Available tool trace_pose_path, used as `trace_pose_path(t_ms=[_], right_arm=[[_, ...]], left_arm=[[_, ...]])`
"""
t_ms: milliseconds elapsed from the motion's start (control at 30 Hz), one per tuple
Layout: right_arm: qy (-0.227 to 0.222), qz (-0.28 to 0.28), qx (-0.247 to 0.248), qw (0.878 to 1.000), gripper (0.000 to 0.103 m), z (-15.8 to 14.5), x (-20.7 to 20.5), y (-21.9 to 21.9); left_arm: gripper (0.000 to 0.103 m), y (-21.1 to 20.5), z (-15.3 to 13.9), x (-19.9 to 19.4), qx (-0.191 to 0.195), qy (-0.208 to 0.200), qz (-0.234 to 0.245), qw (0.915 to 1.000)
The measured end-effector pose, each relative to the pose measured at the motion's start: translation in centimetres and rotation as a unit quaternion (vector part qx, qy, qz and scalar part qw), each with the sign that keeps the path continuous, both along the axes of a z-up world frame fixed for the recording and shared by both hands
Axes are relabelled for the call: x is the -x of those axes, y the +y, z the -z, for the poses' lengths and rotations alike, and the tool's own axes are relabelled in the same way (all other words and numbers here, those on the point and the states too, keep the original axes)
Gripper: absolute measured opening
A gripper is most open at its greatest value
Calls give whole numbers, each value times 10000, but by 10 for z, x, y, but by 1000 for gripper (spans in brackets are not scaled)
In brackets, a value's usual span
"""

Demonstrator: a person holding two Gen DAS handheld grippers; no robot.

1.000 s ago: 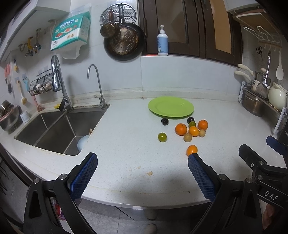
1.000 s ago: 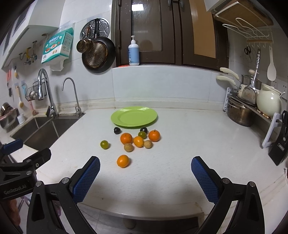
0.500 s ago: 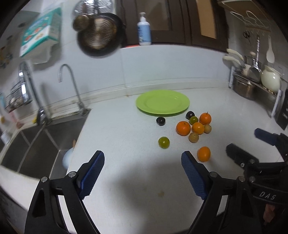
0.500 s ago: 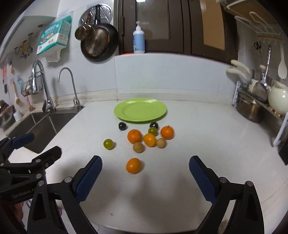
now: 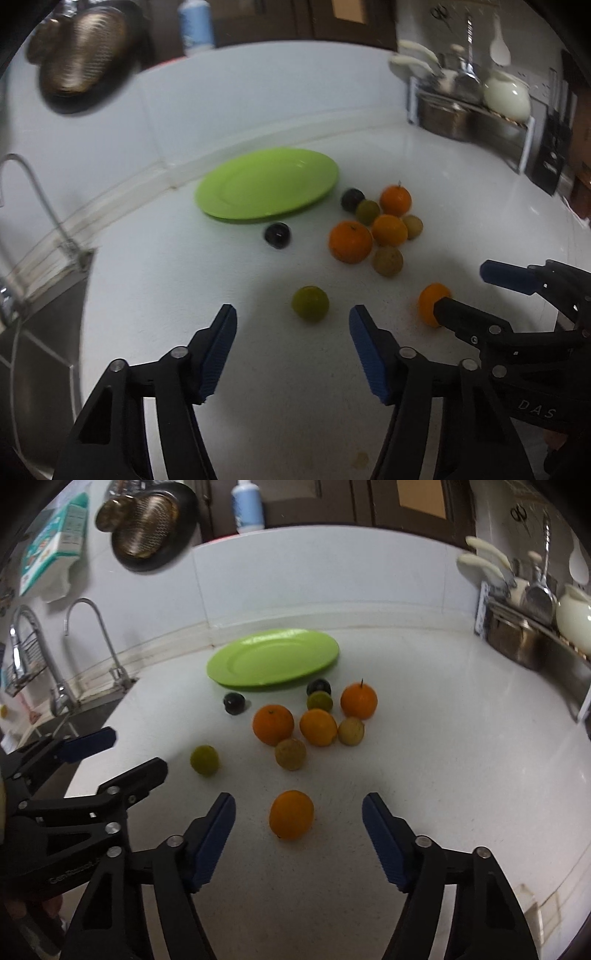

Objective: Organize fruits
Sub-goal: 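Grasp the small green lime with the left tool while the right tool grasps an orange, then lower the lime onto the green plate with the left tool while the right tool carries the orange there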

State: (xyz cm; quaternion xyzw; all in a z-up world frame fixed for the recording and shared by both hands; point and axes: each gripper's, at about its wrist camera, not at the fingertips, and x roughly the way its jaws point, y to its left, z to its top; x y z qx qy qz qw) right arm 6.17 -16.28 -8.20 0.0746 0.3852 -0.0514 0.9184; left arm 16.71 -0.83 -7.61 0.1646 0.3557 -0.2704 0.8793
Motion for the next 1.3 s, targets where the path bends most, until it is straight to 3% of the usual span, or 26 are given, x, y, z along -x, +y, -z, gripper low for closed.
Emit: trace_pose_path(t_ms=[300, 733, 1033, 1300], right_arm=[[312, 226, -290, 9988, 49, 15, -11, 4], [470, 391, -390, 9974, 33, 22, -20, 7], [404, 221, -401, 9981, 32, 18, -20, 8], [222, -254, -494, 9982, 32, 1, -28, 1]], left_arm=[[45, -15, 22, -25, -80, 492, 545, 9973], [30, -18, 32, -39, -127, 664, 755, 9949], [29, -14, 28, -35, 4, 674, 648, 9956], [29, -12, 8, -31, 238, 592, 292, 9975]])
